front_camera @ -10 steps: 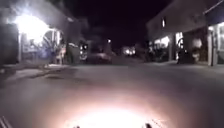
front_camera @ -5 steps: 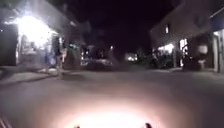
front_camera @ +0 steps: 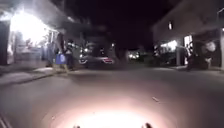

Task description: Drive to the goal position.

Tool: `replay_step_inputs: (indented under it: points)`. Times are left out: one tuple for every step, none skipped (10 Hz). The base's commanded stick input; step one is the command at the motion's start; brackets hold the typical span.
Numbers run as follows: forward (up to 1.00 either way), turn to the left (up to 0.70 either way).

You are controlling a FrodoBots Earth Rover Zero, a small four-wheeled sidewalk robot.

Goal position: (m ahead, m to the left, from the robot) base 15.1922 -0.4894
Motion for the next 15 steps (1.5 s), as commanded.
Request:
replay_step_inputs:
  points:
    - [0.85,-0.34]
    - [0.85,-0.32]
    - [0.85,-0.2]
    - [0.85,-0.02]
    - [0.85,0.0]
    - [0.85,0.0]
    - [0.85,0.0]
    - [0.85,0.0]
    - [0.85,0.0]
    - [0.85,0.0]
    - [0.85,-0.01]
    - [0.85,-0.06]
    - [0.85,-0.21]
    - [0.85,-0.34]
    - [0.85,-0.34]
